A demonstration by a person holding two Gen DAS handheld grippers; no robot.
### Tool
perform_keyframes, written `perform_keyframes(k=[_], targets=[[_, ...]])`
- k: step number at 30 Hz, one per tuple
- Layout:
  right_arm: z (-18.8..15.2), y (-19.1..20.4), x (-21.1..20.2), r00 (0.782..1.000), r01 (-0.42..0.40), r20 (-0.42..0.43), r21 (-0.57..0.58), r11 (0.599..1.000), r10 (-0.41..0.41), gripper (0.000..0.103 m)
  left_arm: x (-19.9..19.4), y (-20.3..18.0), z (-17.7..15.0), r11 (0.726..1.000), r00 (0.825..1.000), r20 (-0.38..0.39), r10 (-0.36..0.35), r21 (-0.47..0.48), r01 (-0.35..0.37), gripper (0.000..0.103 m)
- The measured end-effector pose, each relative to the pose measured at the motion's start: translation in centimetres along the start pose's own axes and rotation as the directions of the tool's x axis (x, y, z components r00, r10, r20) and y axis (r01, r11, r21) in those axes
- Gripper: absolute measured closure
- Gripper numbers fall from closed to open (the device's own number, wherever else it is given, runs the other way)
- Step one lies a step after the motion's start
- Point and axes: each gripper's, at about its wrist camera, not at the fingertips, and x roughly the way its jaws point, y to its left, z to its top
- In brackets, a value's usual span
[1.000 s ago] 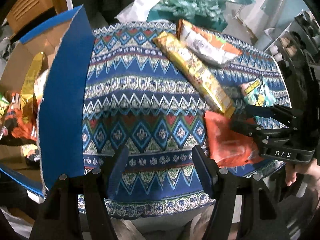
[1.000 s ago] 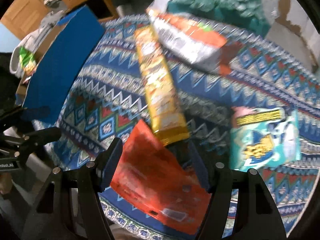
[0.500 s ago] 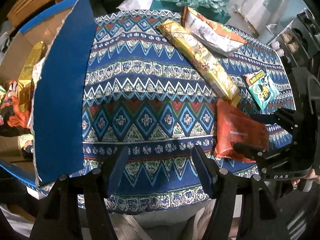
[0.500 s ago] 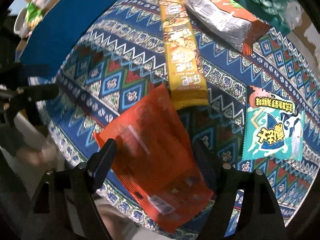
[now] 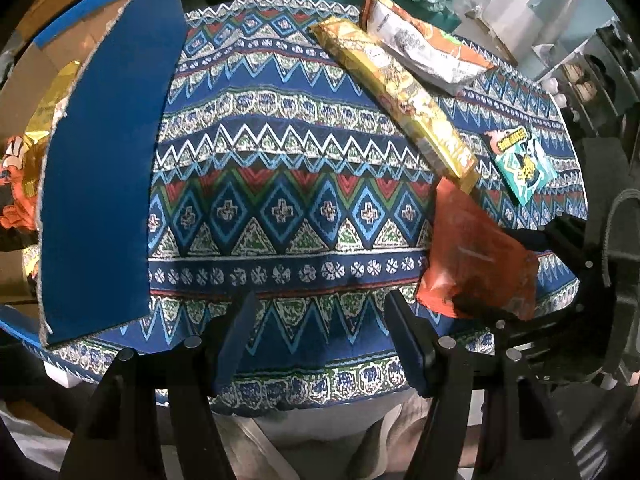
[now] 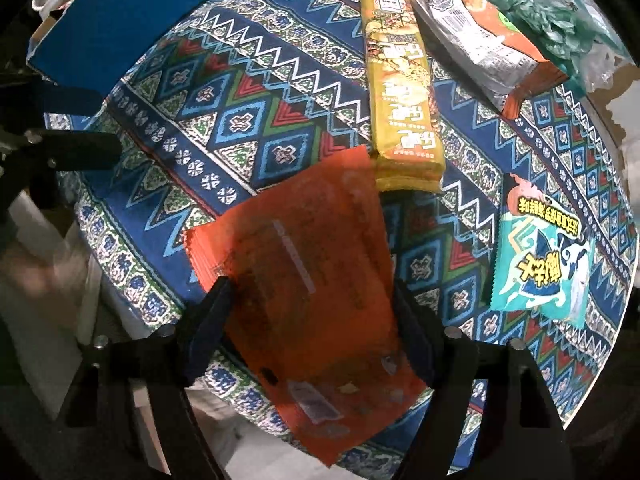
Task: Organize snacks
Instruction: 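Grasp the red-orange bag with the right tool, then grasp the yellow wafer pack with the left tool while the right tool holds the red bag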
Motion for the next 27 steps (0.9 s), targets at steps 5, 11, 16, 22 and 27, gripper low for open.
perform_keyframes(k=[5, 11, 16, 22, 27], targets=[[0.1, 0.5, -0.7, 1.0, 0.018, 0.016, 0.036, 0.999, -0.019, 0.05, 0.3, -0.1, 0.2, 1.0, 1.0, -0.009, -0.007, -0.009, 0.007, 0.036], [0.2, 0.4, -0.9, 0.999, -0.018, 0.034, 0.09, 0.996, 0.015, 0.054, 0.1, 0.0, 0.6, 1.0, 1.0, 0.001, -0.011, -0.025, 0.011, 0.036], [0.1, -0.1, -1.8, 0.997, -0.048, 0.063, 0.111, 0.993, 0.041, 0.054, -0.2, 0.4, 1.0, 0.999, 1.0, 0.014, -0.015, -0.049, 0.016, 0.035], [0.4, -2.3, -4.7, 0.989, -0.073, 0.138, 0.172, 0.982, 0.049, 0.054, -0.5, 0.6, 1.8, 0.996, 0.999, 0.029, -0.03, -0.078, 0.032, 0.034], [0.5, -4.9, -6.5, 0.981, -0.058, 0.194, 0.262, 0.963, 0.006, 0.054, -0.3, 0.4, 2.7, 0.993, 0.998, 0.04, -0.04, -0.11, 0.044, 0.031]])
